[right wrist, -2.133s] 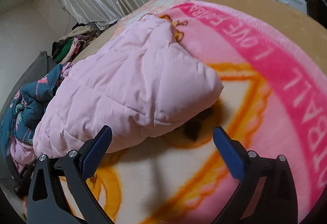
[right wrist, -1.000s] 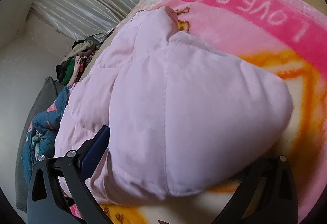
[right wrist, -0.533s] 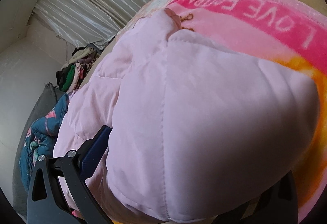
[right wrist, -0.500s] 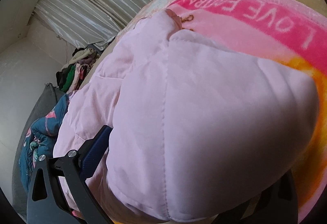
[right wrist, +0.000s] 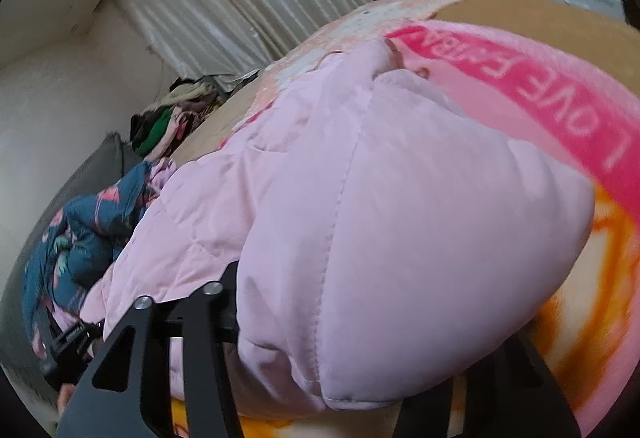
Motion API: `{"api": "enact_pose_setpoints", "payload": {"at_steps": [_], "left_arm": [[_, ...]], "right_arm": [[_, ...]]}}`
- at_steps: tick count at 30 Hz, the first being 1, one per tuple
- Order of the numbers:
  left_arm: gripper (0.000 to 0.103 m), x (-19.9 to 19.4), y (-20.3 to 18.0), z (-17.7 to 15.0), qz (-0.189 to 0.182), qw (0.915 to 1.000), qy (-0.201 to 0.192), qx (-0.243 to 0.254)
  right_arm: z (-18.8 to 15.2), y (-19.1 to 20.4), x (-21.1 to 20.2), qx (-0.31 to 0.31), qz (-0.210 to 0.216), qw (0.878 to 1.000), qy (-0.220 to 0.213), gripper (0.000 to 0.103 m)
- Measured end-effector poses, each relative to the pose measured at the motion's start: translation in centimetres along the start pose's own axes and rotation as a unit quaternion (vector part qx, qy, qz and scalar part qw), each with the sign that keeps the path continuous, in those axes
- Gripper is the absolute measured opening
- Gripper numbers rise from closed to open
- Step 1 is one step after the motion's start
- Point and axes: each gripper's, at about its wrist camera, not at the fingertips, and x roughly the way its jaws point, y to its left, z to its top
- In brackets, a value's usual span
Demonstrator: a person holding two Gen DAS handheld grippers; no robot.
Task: Fold large clothes
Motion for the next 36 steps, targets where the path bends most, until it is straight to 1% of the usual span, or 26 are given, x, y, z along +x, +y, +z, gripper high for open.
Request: {"api": "enact_pose_setpoints", "payload": {"at_steps": [1, 4, 8, 12, 18, 23, 36], "left_arm": [[0.039, 0.0, -0.8, 0.2, 0.003, 1.0, -0.003, 0.008], [0.034, -1.0, -2.0, 0.6, 0.011, 0.9989, -0.011, 0.044], [0.032, -2.4, -2.9, 1.1, 0.013, 0.9977, -0.018, 0.064], [0.032, -4.3, -4.0, 1.3, 0.02, 0.995, -0.032, 0.092], [0.031, -7.2, -4.7, 1.0, 0.016, 0.9922, -0.047, 0.115], [0.031, -8.5, -4.1, 0.0, 0.015, 0.9921, -0.047, 0.116], [0.031, -11.9, -1.7, -2.3, 0.005, 0.9926, -0.047, 0.112]], "right_arm": [[0.2, 0.3, -0.1, -0.007, -0.001, 1.0, 0.001, 0.041], [0.8, 1.4, -0.7, -0.039, -0.003, 0.999, 0.005, 0.037], [1.2, 3.0, -1.9, -0.078, -0.001, 0.997, 0.0, 0.034], [1.7, 4.5, -3.8, -0.111, 0.006, 0.994, -0.018, 0.033], [1.1, 6.5, -7.3, -0.158, 0.018, 0.986, -0.041, 0.032], [0.2, 7.3, -9.3, -0.179, 0.021, 0.983, -0.047, 0.032], [-2.8, 8.0, -13.4, -0.195, 0.014, 0.98, -0.043, 0.032]]}}
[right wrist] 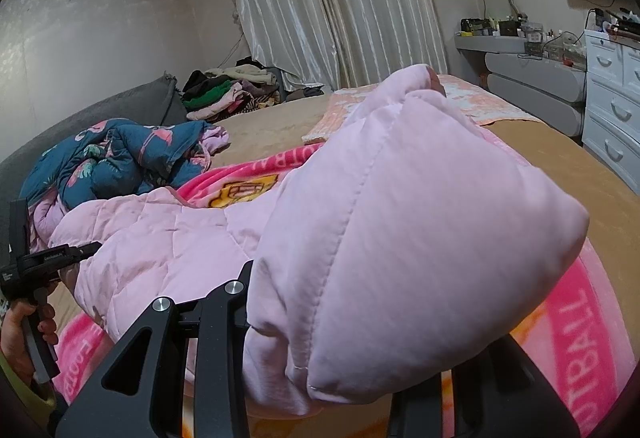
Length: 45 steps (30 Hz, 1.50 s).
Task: Fold large clothes
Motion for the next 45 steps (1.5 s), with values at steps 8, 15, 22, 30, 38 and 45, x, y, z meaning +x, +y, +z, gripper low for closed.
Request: {"api": "enact_pose_setpoints", "payload": {"at_steps": [8, 15, 22, 30, 38, 45], "left_arm": [[0.031, -2.0, 1.1, -2.1, -0.004, 1.0, 0.001, 0.009], [0.031, -3.5, 1.9, -4.0, -0.006, 0.9999, -0.002, 0.009], [0.031, -4.5, 2.7, -5.2, -0.008, 0.9999, -0.003, 0.011], [0.033, -5.2, 3.6, -6.6, -0.009, 0.9999, 0.001, 0.009], [0.033, -5.9, 4.3, -7.6, -0.01, 0.9999, 0.002, 0.007], [0.035, -6.6, 5.1, -8.8, -0.009, 0.9999, 0.005, 0.004]], "right_arm": [[-1.7, 1.0, -2.3, -0.004, -0.005, 1.0, 0.01, 0.032], [-3.2, 1.7, -3.7, -0.002, -0.014, 1.0, 0.016, 0.032], [-4.8, 1.6, -4.9, 0.01, -0.018, 0.999, 0.029, 0.032], [-6.6, 1.5, -5.9, 0.029, -0.021, 0.999, 0.041, 0.033], [-7.5, 1.5, -7.1, 0.035, -0.019, 0.998, 0.053, 0.034], [-9.0, 1.4, -8.0, 0.043, -0.02, 0.997, 0.063, 0.034]]}}
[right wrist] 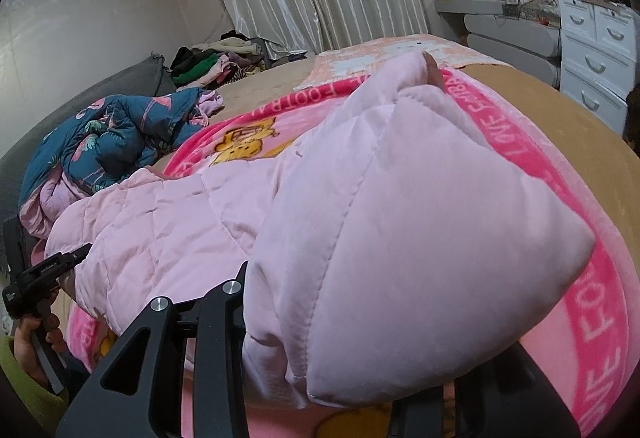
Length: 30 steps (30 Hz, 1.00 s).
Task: Fold large clothes
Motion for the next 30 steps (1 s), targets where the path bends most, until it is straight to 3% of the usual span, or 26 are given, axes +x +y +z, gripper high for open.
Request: {"api": "enact_pose_setpoints", "payload": {"at_steps": [20, 28, 30], "left_arm": [[0.042, 0.8, 0.9, -2.2, 0.018, 0.9997, 0.011, -0.01], [0.046, 1.0, 1.0, -2.5, 0.027, 0.9995, 0.013, -0.012], [0.046, 0.9, 1.0, -2.6, 0.027, 0.9995, 0.014, -0.013]], "right_arm": [[-2.2, -2.3, 2.9, 0.066, -0.014, 0.997, 0.049, 0.046], [-2.5, -2.6, 3.4, 0.07, -0.021, 0.995, 0.067, 0.057], [-2.6, -3.1, 3.2, 0.074, -0.015, 0.994, 0.079, 0.065]]}}
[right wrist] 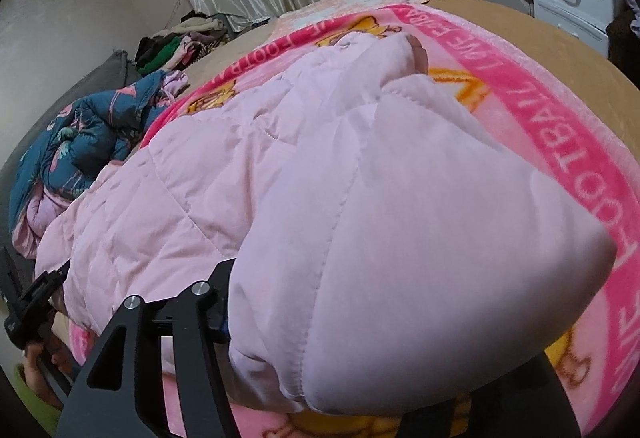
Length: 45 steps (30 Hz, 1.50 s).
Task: Fold large clothes
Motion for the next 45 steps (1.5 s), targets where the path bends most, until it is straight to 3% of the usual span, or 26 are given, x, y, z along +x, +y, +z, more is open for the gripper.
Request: {"api": "enact_pose_setpoints", "payload": {"at_steps": [8, 13, 16, 20, 23, 26, 27, 28, 30, 33, 36, 41, 45], "left_arm": [[0.047, -0.1, 0.1, -0.1, -0.002, 1.0, 0.0, -0.003], [0.051, -0.2, 0.4, -0.2, -0.005, 0.9999, 0.002, -0.009], [0.056, -0.5, 0.6, -0.2, -0.005, 0.9999, 0.003, -0.014], [0.066, -1.9, 0.7, -0.6, 0.007, 0.9999, -0.004, -0.015], [0.071, -4.0, 0.6, -1.1, 0.024, 0.9995, -0.019, 0.0], [0.072, -6.0, 0.5, -1.5, 0.031, 0.9989, -0.033, 0.011], [0.078, -6.8, 0.3, -1.8, 0.042, 0.9981, -0.042, 0.018], [0.091, -7.4, 0.1, -1.8, 0.051, 0.997, -0.052, 0.028], [0.093, -8.6, -0.5, -1.8, 0.061, 0.9948, -0.069, 0.044], [0.093, -10.3, -1.7, -1.8, 0.04, 0.9947, -0.079, 0.051], [0.094, -11.3, -3.0, -2.0, 0.025, 0.9943, -0.082, 0.063], [0.094, -12.3, -4.9, -2.6, 0.009, 0.9943, -0.077, 0.073], [0.094, -13.5, -6.2, -3.3, 0.007, 0.9931, -0.082, 0.084]], "right_arm": [[-1.2, -2.6, -4.4, -0.006, -0.011, 1.0, 0.01, 0.091], [-0.9, -1.6, -9.1, -0.055, -0.084, 0.992, -0.073, 0.092], [-0.7, 1.2, -9.3, -0.106, -0.081, 0.987, -0.094, 0.092], [-1.3, 5.4, -6.3, -0.173, -0.043, 0.982, -0.056, 0.092], [-1.9, 7.0, -2.5, -0.198, -0.072, 0.978, -0.001, 0.093], [-2.0, 6.3, -0.1, -0.182, -0.094, 0.978, 0.031, 0.098], [-2.0, 5.8, 0.2, -0.168, -0.09, 0.981, 0.039, 0.099], [-2.0, 5.5, 0.5, -0.162, -0.087, 0.982, 0.045, 0.099], [-2.1, 5.0, 0.7, -0.16, -0.083, 0.982, 0.052, 0.099], [-2.1, 5.3, 0.1, -0.156, -0.078, 0.983, 0.052, 0.099], [-2.0, 6.0, -2.2, -0.146, -0.038, 0.988, 0.025, 0.099], [-1.8, 9.1, -8.8, -0.2, -0.018, 0.977, -0.067, 0.099], [-2.1, 10.8, -12.8, -0.229, 0.001, 0.967, -0.115, 0.099]]}}
